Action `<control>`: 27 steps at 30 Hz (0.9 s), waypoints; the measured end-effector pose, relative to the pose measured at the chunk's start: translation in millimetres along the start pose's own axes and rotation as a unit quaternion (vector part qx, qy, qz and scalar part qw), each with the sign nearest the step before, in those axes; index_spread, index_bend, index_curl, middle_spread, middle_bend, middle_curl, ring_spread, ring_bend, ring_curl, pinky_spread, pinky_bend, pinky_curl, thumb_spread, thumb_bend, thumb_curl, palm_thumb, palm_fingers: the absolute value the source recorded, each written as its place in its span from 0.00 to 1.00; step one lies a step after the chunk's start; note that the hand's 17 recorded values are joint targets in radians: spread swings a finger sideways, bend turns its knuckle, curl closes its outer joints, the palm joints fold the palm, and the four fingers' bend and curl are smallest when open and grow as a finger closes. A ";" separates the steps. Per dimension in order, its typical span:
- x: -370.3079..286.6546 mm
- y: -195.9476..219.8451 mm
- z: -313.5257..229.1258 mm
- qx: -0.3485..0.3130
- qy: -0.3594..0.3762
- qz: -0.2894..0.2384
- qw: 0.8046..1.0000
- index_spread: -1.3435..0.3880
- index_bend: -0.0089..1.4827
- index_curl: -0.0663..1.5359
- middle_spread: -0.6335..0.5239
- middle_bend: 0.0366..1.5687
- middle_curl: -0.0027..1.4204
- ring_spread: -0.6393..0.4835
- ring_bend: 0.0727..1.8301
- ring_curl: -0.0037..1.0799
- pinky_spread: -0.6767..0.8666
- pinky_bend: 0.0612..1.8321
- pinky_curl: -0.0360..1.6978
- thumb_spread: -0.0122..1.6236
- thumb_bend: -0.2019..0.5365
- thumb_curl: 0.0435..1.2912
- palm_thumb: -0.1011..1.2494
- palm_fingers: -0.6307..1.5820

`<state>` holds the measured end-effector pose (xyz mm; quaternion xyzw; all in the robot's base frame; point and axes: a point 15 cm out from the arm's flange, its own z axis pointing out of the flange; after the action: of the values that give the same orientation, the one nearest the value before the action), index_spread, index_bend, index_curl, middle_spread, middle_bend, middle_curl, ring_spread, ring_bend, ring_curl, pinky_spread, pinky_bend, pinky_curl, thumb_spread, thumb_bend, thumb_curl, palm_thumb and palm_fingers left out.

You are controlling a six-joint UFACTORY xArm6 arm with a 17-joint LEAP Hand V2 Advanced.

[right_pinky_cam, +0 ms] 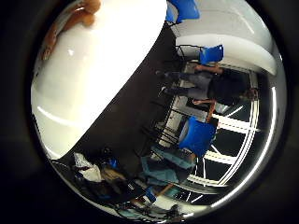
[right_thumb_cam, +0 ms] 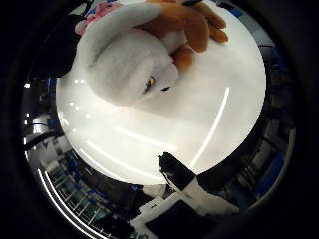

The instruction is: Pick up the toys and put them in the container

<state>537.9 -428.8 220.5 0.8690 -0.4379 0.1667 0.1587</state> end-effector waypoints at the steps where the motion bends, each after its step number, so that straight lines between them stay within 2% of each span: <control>1: -0.1 -1.1 -1.2 0.001 0.000 0.001 1.000 0.54 0.11 0.21 0.55 0.10 0.21 0.72 0.13 0.25 0.67 0.22 0.20 0.63 0.24 0.21 0.48 0.29; 13: 4.8 -7.3 -16.8 0.007 0.010 -0.003 1.000 0.54 0.11 0.21 0.54 0.10 0.21 0.72 0.13 0.25 0.67 0.22 0.20 0.63 0.24 0.21 0.48 0.29; 23: -14.2 -55.7 -17.7 0.026 0.003 -0.027 0.999 0.53 0.12 0.21 0.54 0.10 0.21 0.71 0.13 0.25 0.67 0.22 0.20 0.63 0.24 0.21 0.50 0.29; 27: -19.2 -62.6 -15.6 0.027 -0.001 -0.031 0.999 0.53 0.12 0.21 0.53 0.09 0.21 0.71 0.13 0.25 0.67 0.21 0.20 0.63 0.24 0.21 0.50 0.29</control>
<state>575.8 -373.1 218.1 0.8862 -0.4066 0.1729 0.1397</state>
